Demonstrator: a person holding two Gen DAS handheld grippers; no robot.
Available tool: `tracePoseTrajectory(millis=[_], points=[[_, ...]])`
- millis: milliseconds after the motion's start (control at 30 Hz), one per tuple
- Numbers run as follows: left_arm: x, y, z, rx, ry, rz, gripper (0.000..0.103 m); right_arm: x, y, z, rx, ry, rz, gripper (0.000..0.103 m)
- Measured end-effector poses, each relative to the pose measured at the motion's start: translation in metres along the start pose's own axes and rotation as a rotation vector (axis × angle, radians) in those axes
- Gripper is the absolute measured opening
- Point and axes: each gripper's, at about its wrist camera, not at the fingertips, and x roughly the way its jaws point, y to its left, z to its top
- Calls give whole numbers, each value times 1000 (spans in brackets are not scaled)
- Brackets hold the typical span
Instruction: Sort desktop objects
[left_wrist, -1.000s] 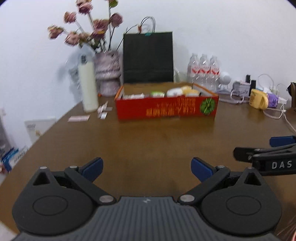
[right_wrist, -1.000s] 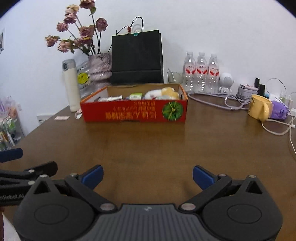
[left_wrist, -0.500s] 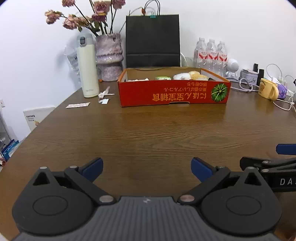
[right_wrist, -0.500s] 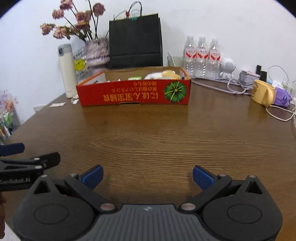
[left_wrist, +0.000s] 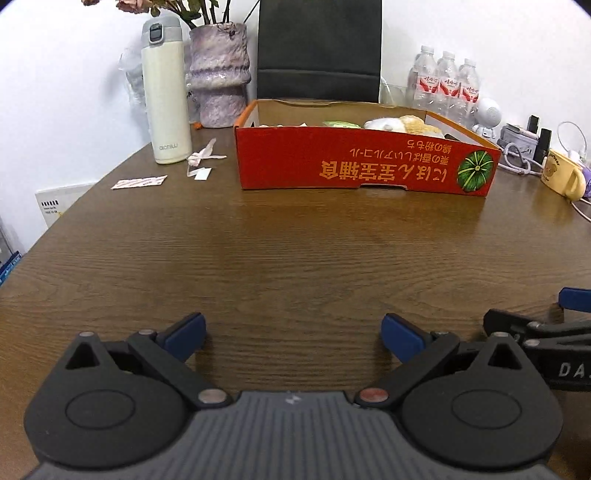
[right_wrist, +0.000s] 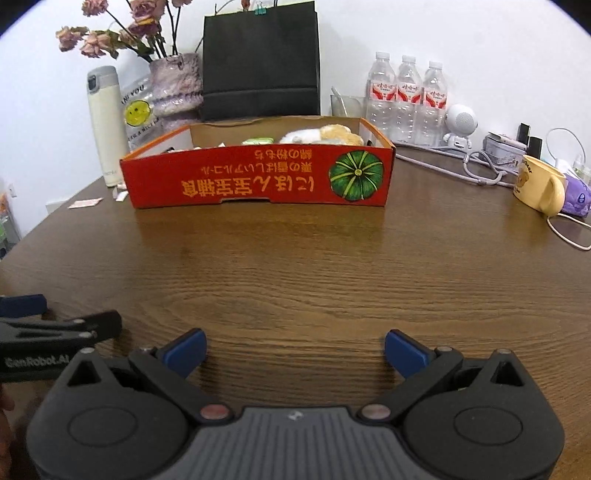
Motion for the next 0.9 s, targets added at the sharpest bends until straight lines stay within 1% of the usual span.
tracePoseTrajectory(millis=[100,333,667,900], points=[[2,0,2,-4,1,3,103,3,1,1,-14,-2,-12,103],[4,-1,3,-4,3,-1,103,7,0,3,1,-4,-24,103],[4,-1,4,-1,3,-4,103,10,-1,6,-5,-3,-17,103],[5,-2,4,14,4,-21,103,10,1,6,-16,-3,-6,103]])
